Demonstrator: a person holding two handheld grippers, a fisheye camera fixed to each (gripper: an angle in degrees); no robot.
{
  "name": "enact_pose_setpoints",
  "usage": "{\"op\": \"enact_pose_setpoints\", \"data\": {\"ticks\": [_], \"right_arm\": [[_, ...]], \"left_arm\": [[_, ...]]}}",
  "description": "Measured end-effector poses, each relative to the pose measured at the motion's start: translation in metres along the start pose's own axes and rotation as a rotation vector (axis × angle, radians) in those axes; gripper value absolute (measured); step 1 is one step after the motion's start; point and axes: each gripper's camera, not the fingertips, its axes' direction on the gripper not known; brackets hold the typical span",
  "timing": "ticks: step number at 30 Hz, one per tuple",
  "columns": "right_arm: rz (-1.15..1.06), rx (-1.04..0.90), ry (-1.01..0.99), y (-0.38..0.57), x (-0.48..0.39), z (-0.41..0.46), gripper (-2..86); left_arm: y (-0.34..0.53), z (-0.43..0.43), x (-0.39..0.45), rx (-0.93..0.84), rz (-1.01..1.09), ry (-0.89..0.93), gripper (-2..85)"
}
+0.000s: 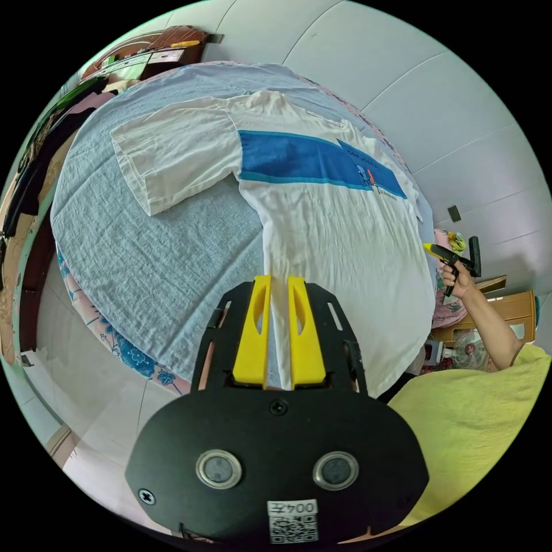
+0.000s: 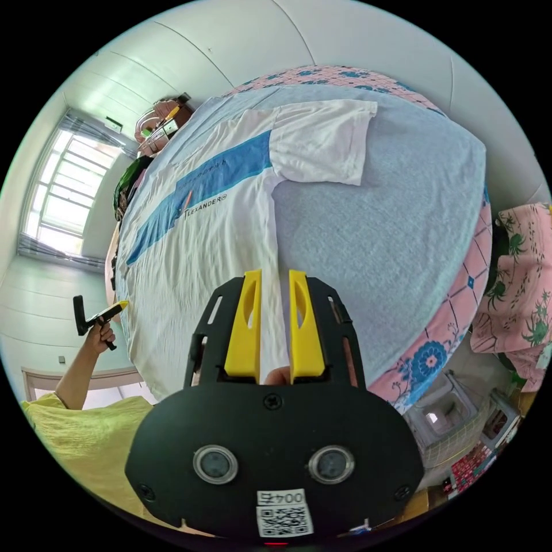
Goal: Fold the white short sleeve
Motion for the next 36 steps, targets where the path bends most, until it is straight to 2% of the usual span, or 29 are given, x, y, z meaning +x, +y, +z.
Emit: {"op": "enact_pose_setpoints", "data": {"ticks": [4, 8, 12, 17, 22, 25, 27, 30, 35, 36], "right_arm": [[-0.013, -0.008, 0.033, 0.0, -0.008, 0.008, 6.4], [-0.008, -0.011, 0.047, 0.011, -0.012, 0.012, 0.9], [-0.028, 0.018, 0.145, 0.019, -0.018, 0.011, -0.3], [0.038, 0.04, 0.109, 0.028, -0.013, 0.016, 0.6], [0.058, 0.044, -0.01, 0.046, -0.008, 0.006, 7.4], [0.03, 0.044, -0.017, 0.078, -0.009, -0.004, 9.5], [-0.002, 0.032, 0.011, 0.105, -0.015, -0.005, 9.9], [-0.008, 0.01, 0.018, 0.128, -0.017, -0.002, 9.7], [-0.048, -0.04, 0.054, 0.144, -0.033, 0.007, 8.9], [-0.067, -0.055, 0.066, 0.145, -0.039, 0.01, 8.7]], "left_arm": [[0.0, 0.014, 0.004, -0.003, -0.018, -0.017, 1.9], [0.003, 0.026, 0.015, 0.009, -0.008, -0.055, 1.0], [0.011, 0.032, 0.019, 0.011, -0.043, -0.125, 0.4], [0.023, 0.047, 0.012, 0.054, -0.157, -0.091, 0.4], [0.03, 0.053, 0.007, 0.044, -0.174, -0.038, 0.7], [0.035, 0.033, 0.025, 0.156, -0.126, -0.144, 0.5], [0.023, 0.037, 0.05, 0.214, -0.001, -0.172, 0.3], [-0.008, 0.073, 0.071, 0.159, 0.108, -0.23, 0.2], [-0.031, 0.141, 0.07, -0.009, 0.148, -0.373, 0.2], [-0.027, 0.143, 0.065, 0.041, 0.142, -0.371, 0.2]]}}
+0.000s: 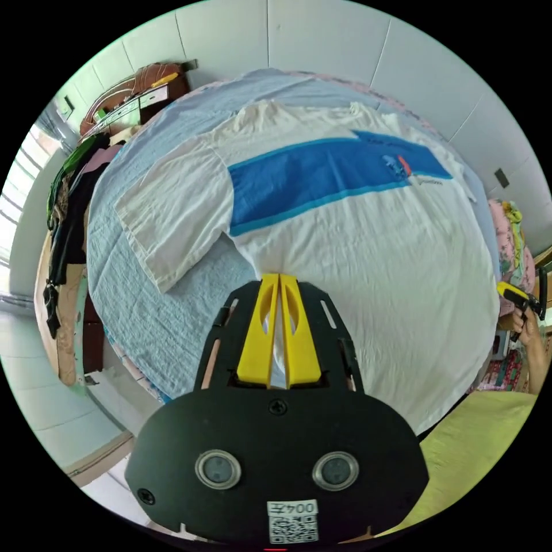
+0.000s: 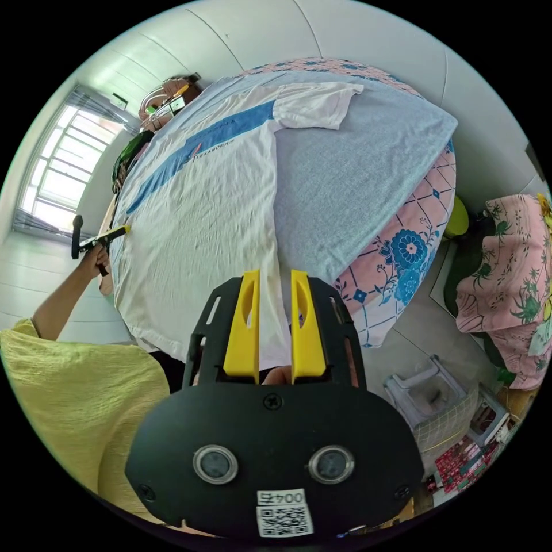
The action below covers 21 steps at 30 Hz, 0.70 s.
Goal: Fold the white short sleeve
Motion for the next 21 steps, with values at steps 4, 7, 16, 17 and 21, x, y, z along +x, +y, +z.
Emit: {"op": "enact_pose_setpoints", "data": {"ticks": [4, 7, 16, 17, 21], "right_arm": [[-0.018, -0.02, 0.042, 0.002, -0.013, 0.007, 8.0], [-0.006, -0.023, 0.033, 0.007, -0.018, 0.005, 7.8], [-0.025, -0.039, 0.047, 0.024, -0.046, 0.011, 1.5], [-0.022, -0.043, 0.101, 0.024, -0.05, 0.013, 1.0], [0.055, -0.021, 0.035, 0.025, -0.051, 0.011, 1.8]], "left_arm": [[0.015, 0.007, -0.006, 0.01, -0.032, 0.025, 0.2], [0.04, -0.008, 0.004, 0.077, 0.026, 0.094, 0.2], [0.168, 0.052, 0.029, 0.008, 0.099, 0.022, 0.2], [0.177, 0.058, 0.025, 0.02, 0.087, 0.031, 0.2], [0.192, 0.077, 0.018, 0.015, 0.086, 0.05, 0.2]]}}
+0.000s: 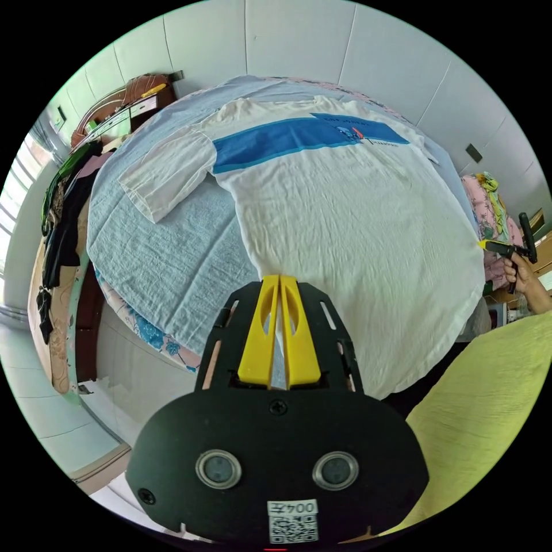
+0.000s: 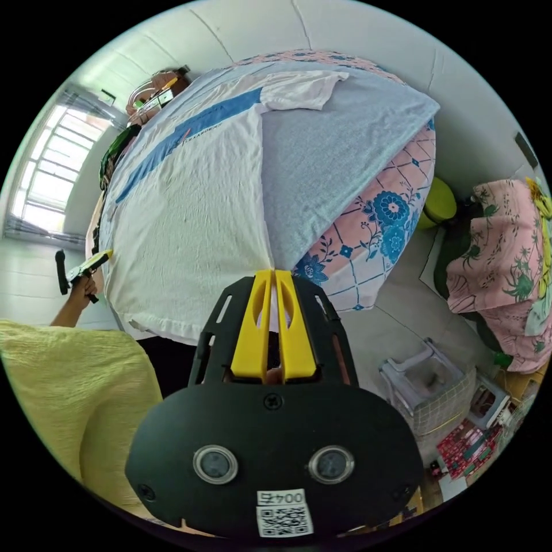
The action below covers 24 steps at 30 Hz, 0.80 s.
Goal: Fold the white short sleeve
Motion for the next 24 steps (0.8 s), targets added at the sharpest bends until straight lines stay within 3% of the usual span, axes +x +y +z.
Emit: {"op": "enact_pose_setpoints", "data": {"ticks": [7, 13, 18, 24], "right_arm": [[0.008, 0.117, 0.123, 0.014, -0.059, -0.027, 0.7], [-0.162, -0.017, 0.288, -0.003, -0.136, -0.004, -0.6], [-0.234, -0.147, 0.394, -0.018, -0.167, 0.012, -0.7], [-0.253, -0.125, 0.391, -0.021, -0.172, -0.01, -0.7]], "left_arm": [[0.026, -0.008, 0.012, 0.091, 0.031, -0.012, 0.2], [0.03, 0.012, 0.095, 0.112, 0.279, -0.011, 0.2], [0.05, 0.092, 0.144, -0.03, 0.443, -0.03, 0.3], [0.093, 0.131, 0.144, -0.001, 0.444, -0.048, 0.2]]}}
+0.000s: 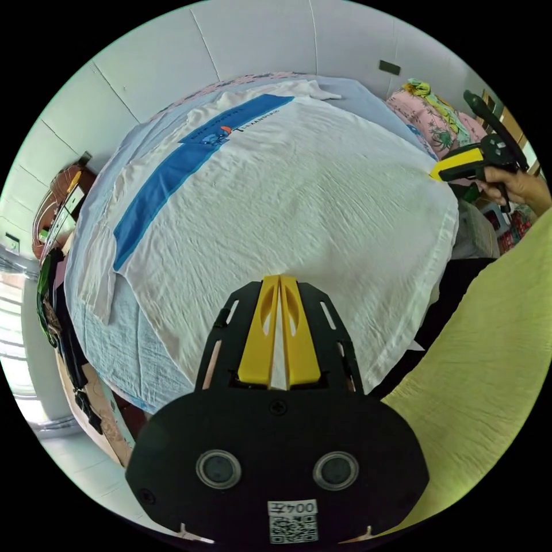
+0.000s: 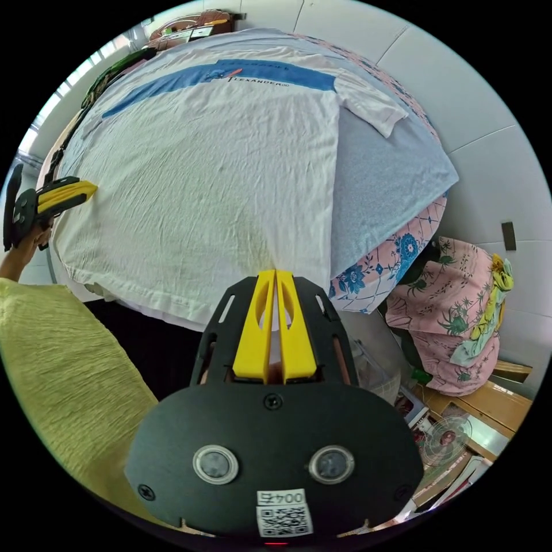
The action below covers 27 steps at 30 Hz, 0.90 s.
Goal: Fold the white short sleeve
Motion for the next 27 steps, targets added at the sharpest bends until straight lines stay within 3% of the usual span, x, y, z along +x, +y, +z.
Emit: {"op": "enact_pose_setpoints", "data": {"ticks": [4, 7, 9, 11, 16, 22, 27], "right_arm": [[-0.041, 0.009, -0.073, -0.001, 0.021, -0.018, -0.7], [-0.037, 0.022, -0.253, -0.009, 0.062, -0.042, -0.6], [0.063, 0.253, -0.41, -0.017, 0.117, -0.087, -0.4], [0.128, 0.366, -0.456, -0.033, 0.165, -0.115, 0.0], [0.168, 0.444, -0.507, -0.108, 0.287, -0.144, 6.9], [0.277, 0.404, -0.666, -0.222, 0.414, -0.139, 9.7], [0.372, 0.358, -0.744, -0.3, 0.483, -0.134, 8.7]], "left_arm": [[0.023, 0.021, -0.002, 0.02, -0.012, 0.034, 0.2], [0.034, 0.039, -0.013, -0.011, -0.066, 0.107, 0.2], [0.032, 0.053, -0.016, -0.094, -0.062, 0.131, 0.2], [0.026, 0.052, -0.017, -0.083, -0.107, 0.113, 0.2], [-0.039, 0.045, 0.014, 0.069, -0.117, 0.085, 0.4], [-0.177, 0.085, 0.13, 0.277, 0.172, -0.03, 1.4], [-0.264, 0.162, 0.224, 0.274, 0.478, -0.205, 3.0]]}}
